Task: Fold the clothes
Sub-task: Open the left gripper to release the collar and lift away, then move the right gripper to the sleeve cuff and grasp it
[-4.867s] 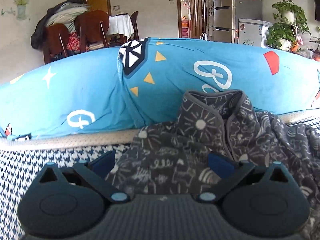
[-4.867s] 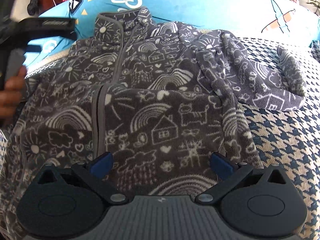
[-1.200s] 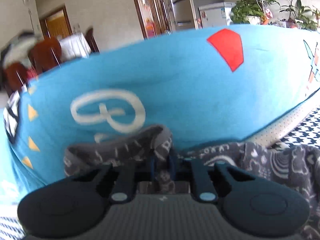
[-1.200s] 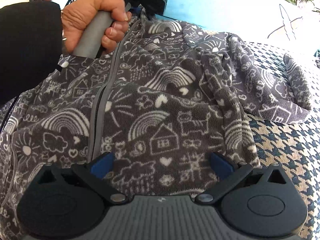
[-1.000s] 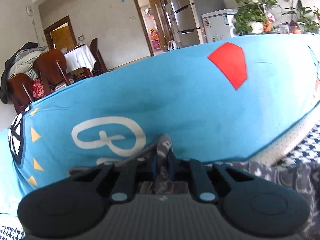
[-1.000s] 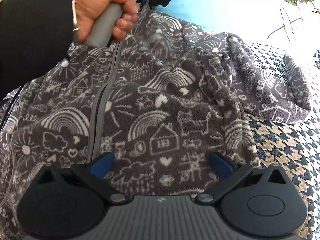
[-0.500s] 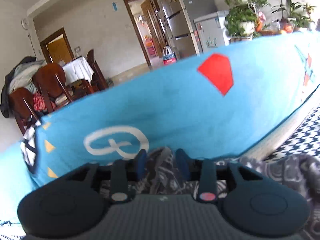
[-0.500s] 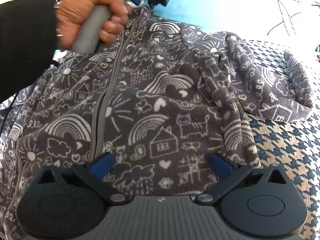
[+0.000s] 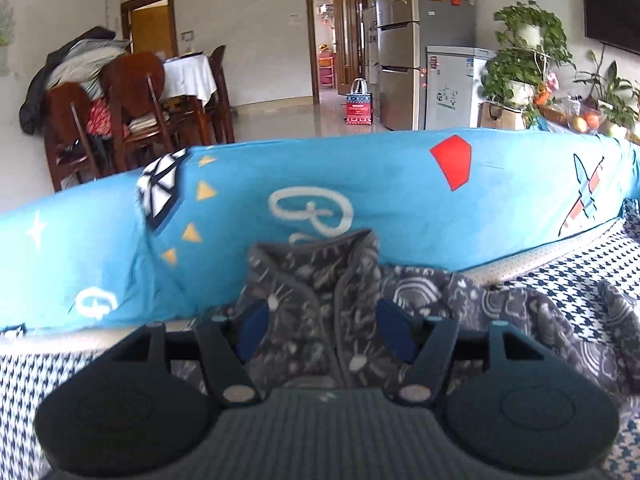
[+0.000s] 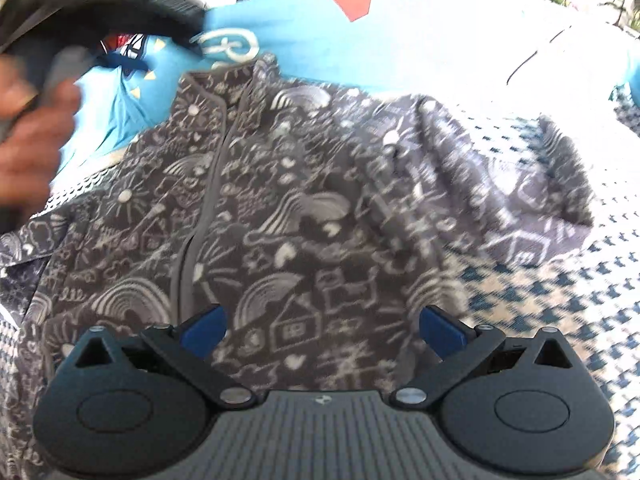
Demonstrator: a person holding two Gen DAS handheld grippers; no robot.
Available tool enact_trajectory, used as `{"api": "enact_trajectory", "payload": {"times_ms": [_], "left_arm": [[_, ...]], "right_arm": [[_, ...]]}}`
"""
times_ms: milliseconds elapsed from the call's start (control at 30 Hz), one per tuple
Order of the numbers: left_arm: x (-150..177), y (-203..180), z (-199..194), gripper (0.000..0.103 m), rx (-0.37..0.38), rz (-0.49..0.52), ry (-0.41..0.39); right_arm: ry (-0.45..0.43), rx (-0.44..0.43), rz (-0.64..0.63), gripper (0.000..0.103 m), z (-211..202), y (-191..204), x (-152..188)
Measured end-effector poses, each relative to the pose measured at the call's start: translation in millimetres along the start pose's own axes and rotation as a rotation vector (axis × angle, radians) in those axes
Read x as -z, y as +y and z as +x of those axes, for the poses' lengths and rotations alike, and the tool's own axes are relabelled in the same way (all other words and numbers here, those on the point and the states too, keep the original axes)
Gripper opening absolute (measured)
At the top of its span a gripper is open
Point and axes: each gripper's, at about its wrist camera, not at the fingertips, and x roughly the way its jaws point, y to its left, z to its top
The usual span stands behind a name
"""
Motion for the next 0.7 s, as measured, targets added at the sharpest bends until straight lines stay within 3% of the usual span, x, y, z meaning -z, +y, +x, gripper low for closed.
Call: {"api": "enact_trajectory", "payload": {"times_ms": [433,567,700], "left_arm": [[89.4,36.2,-91.8,0.076,-0.033,-0.027,0.038],[118.6,47.6,-90.2,0.078,-0.014,-0.076,0.059],[127.9,48.8,-79.2,0.078,0.0,-0.098,0.079]], "right_arm": [[-0.117,0.137,0.189,0.103,-20.3,-75.5,-39.3],[-0.148,0.199,0.223,0.103,-18.2,-108.8,-53.8],[-0.159,0.253,0.275,0.103,-11.6,-145.1,-64.0]]}}
